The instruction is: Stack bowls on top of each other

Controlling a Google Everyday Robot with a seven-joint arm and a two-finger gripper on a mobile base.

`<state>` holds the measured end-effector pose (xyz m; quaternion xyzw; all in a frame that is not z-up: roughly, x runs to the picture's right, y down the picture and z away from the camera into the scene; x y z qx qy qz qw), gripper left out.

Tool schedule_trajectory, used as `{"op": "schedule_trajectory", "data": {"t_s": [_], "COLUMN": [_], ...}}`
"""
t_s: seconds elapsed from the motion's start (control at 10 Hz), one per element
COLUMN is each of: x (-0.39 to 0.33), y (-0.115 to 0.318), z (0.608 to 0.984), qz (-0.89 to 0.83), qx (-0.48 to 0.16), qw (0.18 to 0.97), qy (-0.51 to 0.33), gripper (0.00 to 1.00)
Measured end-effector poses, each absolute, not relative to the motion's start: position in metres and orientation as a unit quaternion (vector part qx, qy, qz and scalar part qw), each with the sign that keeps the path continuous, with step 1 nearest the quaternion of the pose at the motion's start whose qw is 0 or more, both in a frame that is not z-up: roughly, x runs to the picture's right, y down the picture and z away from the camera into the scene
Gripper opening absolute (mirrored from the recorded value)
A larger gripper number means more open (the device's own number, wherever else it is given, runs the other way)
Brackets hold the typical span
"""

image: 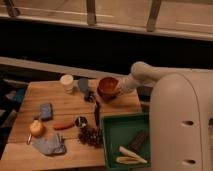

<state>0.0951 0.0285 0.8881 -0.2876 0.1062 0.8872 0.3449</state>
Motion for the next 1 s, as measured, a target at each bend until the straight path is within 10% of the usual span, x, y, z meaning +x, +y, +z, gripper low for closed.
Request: {"op": "schedule_trajectory", "data": {"t_s": [1.0], "x": [0.071], "y": [0.004], "z": [0.864], "qz": [0.877], "qx": [-0.311], "qw": [0.364], "qy": [0.049], "gripper": [0.80]}}
